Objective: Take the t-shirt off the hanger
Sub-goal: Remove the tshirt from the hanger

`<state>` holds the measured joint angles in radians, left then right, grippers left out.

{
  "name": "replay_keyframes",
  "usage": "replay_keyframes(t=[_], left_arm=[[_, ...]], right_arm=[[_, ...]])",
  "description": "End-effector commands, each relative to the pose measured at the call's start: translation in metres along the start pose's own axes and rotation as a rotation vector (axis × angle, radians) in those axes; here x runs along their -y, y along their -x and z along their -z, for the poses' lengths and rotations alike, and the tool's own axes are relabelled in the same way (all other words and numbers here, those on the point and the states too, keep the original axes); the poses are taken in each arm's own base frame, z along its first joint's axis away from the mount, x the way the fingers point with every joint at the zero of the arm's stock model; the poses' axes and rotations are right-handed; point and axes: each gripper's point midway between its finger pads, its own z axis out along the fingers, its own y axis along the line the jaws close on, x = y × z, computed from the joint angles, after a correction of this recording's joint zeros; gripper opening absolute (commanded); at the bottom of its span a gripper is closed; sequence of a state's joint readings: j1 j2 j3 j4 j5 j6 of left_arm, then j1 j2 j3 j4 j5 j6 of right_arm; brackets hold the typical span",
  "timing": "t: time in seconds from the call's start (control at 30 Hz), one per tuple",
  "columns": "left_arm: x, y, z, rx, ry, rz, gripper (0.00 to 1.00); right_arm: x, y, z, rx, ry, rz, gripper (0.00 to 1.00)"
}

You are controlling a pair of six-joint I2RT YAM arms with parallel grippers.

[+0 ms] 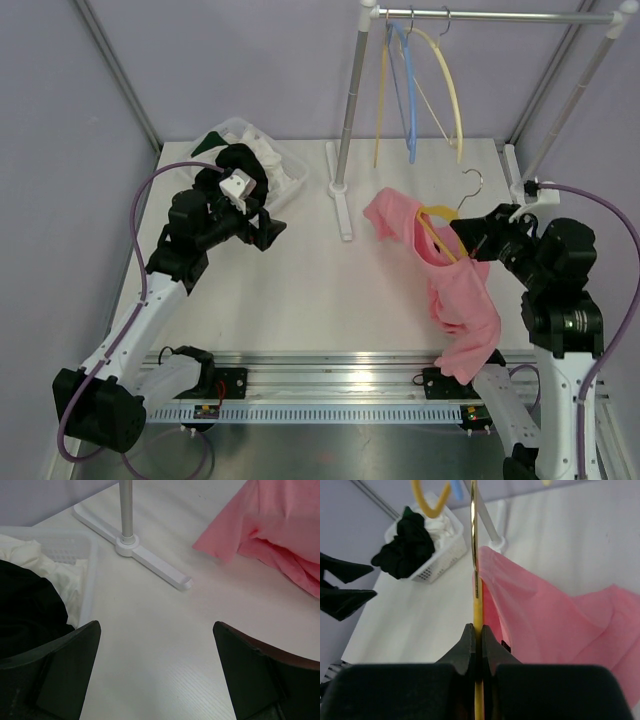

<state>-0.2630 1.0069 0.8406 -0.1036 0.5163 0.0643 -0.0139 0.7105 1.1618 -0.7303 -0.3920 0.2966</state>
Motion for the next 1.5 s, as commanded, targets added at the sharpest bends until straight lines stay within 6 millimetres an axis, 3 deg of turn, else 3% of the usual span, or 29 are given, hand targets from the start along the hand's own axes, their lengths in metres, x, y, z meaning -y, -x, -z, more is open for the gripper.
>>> replay_keyframes(t=[0.0,0.23,0.5,0.7,0.73,0.77,0.8,0.83,0.93,1.03,1.2,1.33,1.47], left_arm=[[0.002,0.013,0.002,0.049,-0.005,-0.047,0.99],[0.001,0.012,0.003,0.053,0.004,-0.053,0.99],[0.001,0.012,0.003,0.054,0.006,-0.055,0.99],[0.008,0.019,0.012,0.091,-0.009,-0.100,0.99],[0.008,0.019,0.014,0.099,-0.006,-0.111,0.99],[0.013,0.025,0.022,0.129,-0.004,-0.138,0.99],[0.012,0.028,0.027,0.150,0.013,-0.150,0.99],[0.008,0.033,0.033,0.173,0.052,-0.161,0.99],[-0.003,0.050,0.059,0.276,0.193,-0.191,0.99],[-0.008,0.062,0.082,0.371,0.293,-0.196,0.99],[0.012,0.066,0.088,0.396,0.208,-0.228,0.99],[0.034,0.059,0.085,0.387,0.080,-0.286,0.99],[0.048,0.052,0.084,0.388,0.004,-0.347,0.99]], right_arm=[[-0.045,0.027,0.024,0.132,0.194,0.065,0.00],[-0.063,0.035,0.004,0.066,0.326,0.082,0.00],[-0.120,0.042,-0.009,0.045,0.531,0.169,0.00],[-0.151,0.048,-0.065,-0.045,0.466,0.233,0.00],[-0.168,0.032,-0.084,-0.105,0.488,0.251,0.00],[-0.180,0.047,-0.084,-0.073,0.485,0.264,0.00],[-0.180,0.053,-0.096,-0.049,0.421,0.273,0.00],[-0.194,0.055,-0.106,-0.050,0.424,0.279,0.00],[-0.204,0.070,-0.119,-0.009,0.383,0.269,0.00],[-0.209,0.085,-0.119,0.047,0.366,0.257,0.00],[-0.218,0.096,-0.121,0.072,0.353,0.254,0.00],[-0.230,0.100,-0.137,0.074,0.333,0.258,0.00],[-0.251,0.089,-0.149,0.082,0.374,0.278,0.00]])
